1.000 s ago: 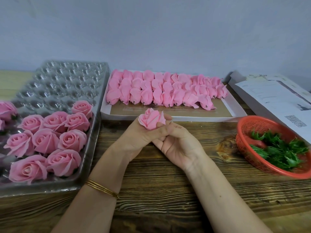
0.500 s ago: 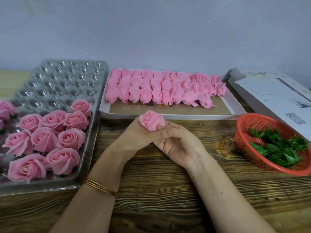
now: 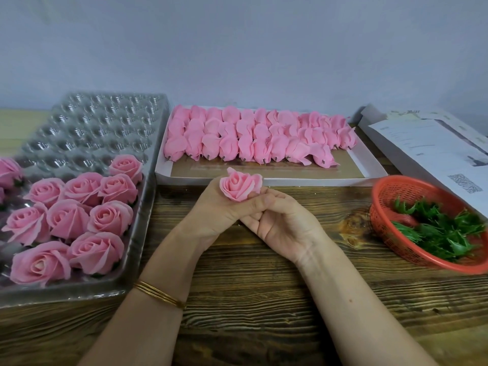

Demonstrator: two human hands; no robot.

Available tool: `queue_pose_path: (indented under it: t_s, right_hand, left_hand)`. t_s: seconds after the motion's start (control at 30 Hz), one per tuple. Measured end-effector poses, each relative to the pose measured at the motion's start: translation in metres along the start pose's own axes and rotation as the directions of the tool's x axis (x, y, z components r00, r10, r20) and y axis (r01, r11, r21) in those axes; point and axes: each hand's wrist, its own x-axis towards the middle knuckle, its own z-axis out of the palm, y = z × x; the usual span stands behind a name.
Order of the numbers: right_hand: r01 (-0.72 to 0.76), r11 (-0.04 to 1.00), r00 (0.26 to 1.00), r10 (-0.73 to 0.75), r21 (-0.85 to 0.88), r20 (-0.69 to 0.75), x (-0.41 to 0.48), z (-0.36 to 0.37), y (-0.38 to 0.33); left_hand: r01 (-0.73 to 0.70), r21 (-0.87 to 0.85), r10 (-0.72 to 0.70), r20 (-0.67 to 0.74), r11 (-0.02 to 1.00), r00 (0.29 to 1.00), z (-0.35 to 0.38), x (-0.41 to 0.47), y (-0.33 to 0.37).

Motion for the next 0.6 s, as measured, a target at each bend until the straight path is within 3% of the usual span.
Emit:
queue_pose_path:
  t_s: [0.2, 0.37, 0.6]
  right_hand:
    - [0.024, 0.991, 0.999, -0.029, -0.129, -0.043, 0.000, -0.006, -0.006]
    - [0.130, 0.943, 0.973, -0.180, -0.305, -0.142, -0.001, -0.010, -0.011]
    - [0.229, 0.897, 0.964, -0.264, -0.379, -0.042, -0.003, -0.010, -0.012]
  left_hand:
    - [-0.019, 0.010, 0.020, -0.027, 1.000, 0.999, 0.002, -0.001, 0.003]
    - [-0.021, 0.030, 0.023, -0.049, 0.999, 0.999, 0.002, -0.001, 0.003]
    - [0.055, 0.040, -0.051, -0.095, 0.998, 0.994, 0.001, 0.001, 0.001]
